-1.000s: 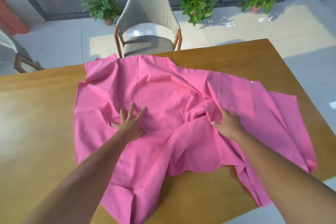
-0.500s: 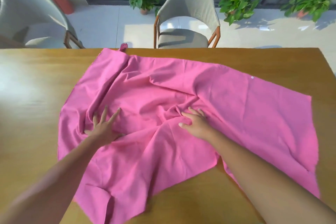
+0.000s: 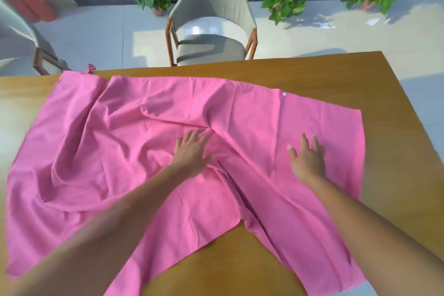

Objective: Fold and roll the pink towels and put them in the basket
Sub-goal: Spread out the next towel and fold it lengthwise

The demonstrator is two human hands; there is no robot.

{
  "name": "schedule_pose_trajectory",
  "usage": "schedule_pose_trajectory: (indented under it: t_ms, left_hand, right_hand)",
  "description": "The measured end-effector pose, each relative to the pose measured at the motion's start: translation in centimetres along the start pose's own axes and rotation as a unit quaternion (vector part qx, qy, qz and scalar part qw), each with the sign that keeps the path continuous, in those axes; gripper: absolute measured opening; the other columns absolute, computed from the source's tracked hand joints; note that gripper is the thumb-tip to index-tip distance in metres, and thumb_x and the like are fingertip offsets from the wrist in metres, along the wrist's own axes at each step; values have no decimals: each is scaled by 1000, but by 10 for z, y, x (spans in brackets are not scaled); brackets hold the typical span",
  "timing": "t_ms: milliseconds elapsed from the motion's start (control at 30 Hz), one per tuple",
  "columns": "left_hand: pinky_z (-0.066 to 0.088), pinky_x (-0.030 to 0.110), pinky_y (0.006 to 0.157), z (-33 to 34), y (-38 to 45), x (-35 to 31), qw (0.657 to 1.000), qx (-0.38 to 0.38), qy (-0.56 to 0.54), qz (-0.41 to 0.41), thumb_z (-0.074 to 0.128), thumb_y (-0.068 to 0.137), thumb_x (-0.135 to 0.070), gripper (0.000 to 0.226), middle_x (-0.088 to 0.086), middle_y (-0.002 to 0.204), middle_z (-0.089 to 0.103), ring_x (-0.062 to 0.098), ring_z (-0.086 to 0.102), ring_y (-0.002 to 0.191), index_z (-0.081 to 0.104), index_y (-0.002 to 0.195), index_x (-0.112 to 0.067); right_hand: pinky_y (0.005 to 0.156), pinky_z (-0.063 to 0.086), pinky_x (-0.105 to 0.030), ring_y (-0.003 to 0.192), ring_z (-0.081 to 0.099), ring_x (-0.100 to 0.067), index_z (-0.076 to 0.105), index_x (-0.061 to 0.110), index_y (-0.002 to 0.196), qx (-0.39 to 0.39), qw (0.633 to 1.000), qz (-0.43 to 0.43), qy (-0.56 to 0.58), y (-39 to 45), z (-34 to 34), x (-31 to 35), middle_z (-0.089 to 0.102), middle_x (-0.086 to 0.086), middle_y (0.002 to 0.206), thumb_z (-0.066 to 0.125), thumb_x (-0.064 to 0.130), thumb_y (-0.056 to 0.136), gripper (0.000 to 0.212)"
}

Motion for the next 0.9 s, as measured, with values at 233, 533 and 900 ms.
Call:
schedule_pose_trajectory:
  t_ms: [233,533,900]
  left_hand:
    - [19,49,119,41,60,-117,996,18,52,65,66,91,-43,71,3,163,22,26,16,151,36,153,-26]
    - [18,54,122,54,92,-157,997,-16,75,18,59,95,-44,74,4,168,3,27,0,155,25,158,-24]
    - [11,62,121,103,94,-189,992,92,88,-19,61,88,-64,98,-4,165,-25,28,-19,153,-2,159,-41]
  right_hand:
    - [124,7,-49,153,-2,-37,6,25,161,21,996,-41,-78,63,5,-111,-4,-9,168,25,62,100,74]
    - [120,19,-50,150,17,-40,1,39,159,13,993,-117,-16,228,-40,-122,-4,-4,168,26,68,96,74]
    - [123,13,-51,152,11,-36,19,26,158,15,988,-139,-66,332,-92,-117,12,-9,167,44,62,96,76]
Point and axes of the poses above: each hand's wrist, its own y-axis towards the middle knuckle, its own z-axis out of the palm, x = y × z, the point moved 6 cm from there along y, towards the middle knuckle
